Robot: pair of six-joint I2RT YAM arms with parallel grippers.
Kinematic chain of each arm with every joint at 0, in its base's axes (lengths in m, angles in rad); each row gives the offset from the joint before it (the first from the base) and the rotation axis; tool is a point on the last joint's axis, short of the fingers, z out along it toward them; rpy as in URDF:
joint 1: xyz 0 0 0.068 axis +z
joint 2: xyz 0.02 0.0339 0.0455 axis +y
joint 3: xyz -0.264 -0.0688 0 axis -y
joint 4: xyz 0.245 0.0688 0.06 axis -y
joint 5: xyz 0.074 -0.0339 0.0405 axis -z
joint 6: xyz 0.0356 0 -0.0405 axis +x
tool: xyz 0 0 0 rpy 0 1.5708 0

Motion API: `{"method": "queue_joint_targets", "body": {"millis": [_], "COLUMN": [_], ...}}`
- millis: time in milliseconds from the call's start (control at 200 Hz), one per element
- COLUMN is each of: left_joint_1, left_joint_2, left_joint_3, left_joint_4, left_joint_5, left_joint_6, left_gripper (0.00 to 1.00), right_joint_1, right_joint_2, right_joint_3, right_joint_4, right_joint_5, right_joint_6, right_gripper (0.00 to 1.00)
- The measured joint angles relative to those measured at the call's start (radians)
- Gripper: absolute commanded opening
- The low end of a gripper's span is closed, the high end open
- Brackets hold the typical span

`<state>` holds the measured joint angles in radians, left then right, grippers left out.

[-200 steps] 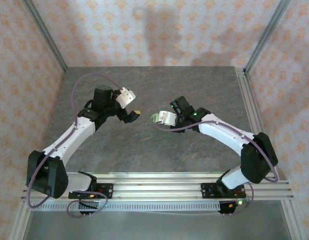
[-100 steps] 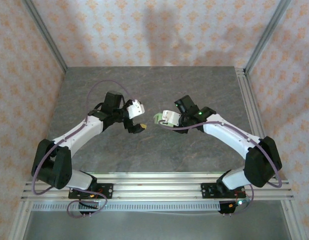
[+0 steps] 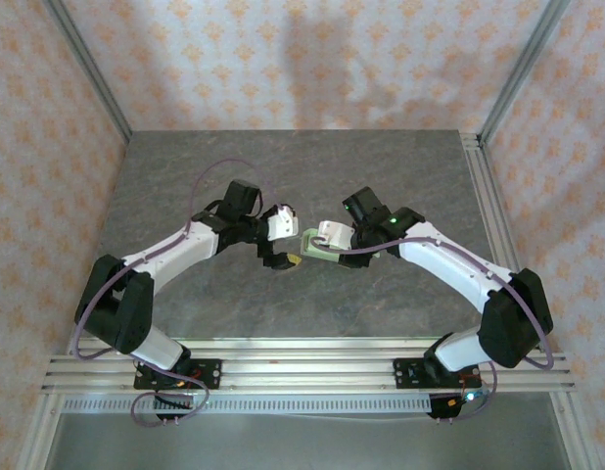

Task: Fold the paper box

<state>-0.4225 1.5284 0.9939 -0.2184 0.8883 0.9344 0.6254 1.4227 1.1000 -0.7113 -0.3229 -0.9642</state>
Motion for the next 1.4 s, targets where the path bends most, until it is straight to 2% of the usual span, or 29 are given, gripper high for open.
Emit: {"method": "queue_joint_targets", "body": {"millis": [325, 415, 701, 906, 1256, 1396], "left_joint_1": [-0.023, -0.023, -0.024, -0.039, -0.042, -0.042], "left_joint_2": [0.046, 0.054, 0.063, 0.066, 0.075, 0.082], "left_joint_3": [0.026, 0.026, 0.029, 0.046, 0.055, 0.055], "left_joint_4": [0.015, 0.016, 0.01, -0.002, -0.022, -0.022], "left_joint_5": [0.077, 0.085, 0.103, 0.108, 0.11, 0.11], "left_joint_6": [-0.018, -0.021, -0.014, 0.003, 0.036, 0.037], "left_gripper": [0.89, 0.81, 0.68, 0.66, 0.53, 0.52], "right_joint_1": [0.0, 0.0, 0.0, 0.0, 0.0, 0.0], "right_joint_2": [0.0, 0.0, 0.0, 0.0, 0.002, 0.01], "right_joint_3": [0.0, 0.0, 0.0, 0.009, 0.026, 0.026], "right_joint_4": [-0.007, -0.007, -0.008, -0.02, -0.043, -0.048], "right_joint_5": [-0.031, -0.035, -0.044, -0.045, -0.052, -0.055], "right_joint_6": [0.011, 0.011, 0.015, 0.015, 0.014, 0.014], "right_gripper": [0.36, 0.36, 0.36, 0.36, 0.39, 0.42]}}
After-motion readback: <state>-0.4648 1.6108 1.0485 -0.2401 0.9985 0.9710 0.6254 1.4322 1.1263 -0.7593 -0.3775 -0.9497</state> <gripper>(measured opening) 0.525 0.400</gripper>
